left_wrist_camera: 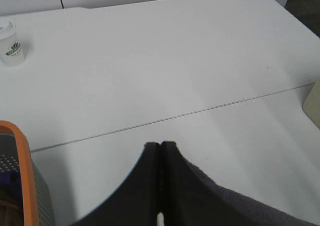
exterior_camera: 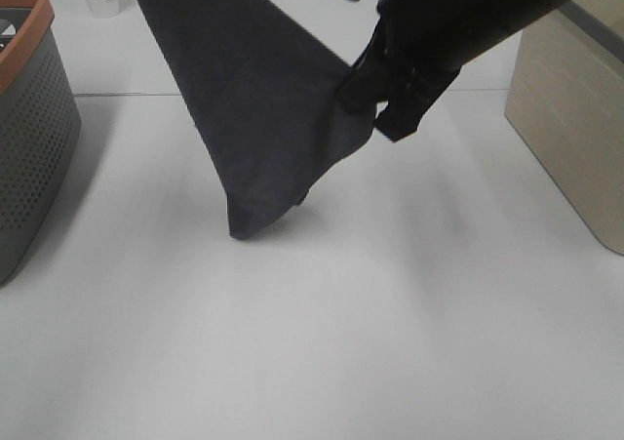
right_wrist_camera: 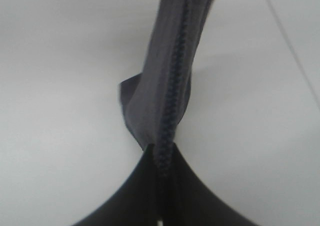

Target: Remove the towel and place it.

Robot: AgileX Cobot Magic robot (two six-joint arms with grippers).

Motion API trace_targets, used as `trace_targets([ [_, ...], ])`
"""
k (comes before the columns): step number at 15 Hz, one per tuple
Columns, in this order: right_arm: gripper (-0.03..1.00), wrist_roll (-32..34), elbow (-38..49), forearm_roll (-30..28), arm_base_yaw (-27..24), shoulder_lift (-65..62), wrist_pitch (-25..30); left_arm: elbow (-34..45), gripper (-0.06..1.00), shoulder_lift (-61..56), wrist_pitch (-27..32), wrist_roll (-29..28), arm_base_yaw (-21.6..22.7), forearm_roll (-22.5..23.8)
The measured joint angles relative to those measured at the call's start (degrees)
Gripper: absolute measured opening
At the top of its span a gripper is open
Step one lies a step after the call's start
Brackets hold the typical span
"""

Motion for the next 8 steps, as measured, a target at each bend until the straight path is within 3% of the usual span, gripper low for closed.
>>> trace_targets([
  [3, 0.02, 6.9, -4.9, -14.0, 0.0, -2.2, 1.9, 0.0, 0.0, 0.3, 0.0, 3.1, 2.4, -7.0],
  [8, 0.02, 8.0, -13.1, -31.0, 0.0, -2.2, 5.2, 0.0, 0.0, 6.0, -5.2, 4.8, 3.0, -14.3],
])
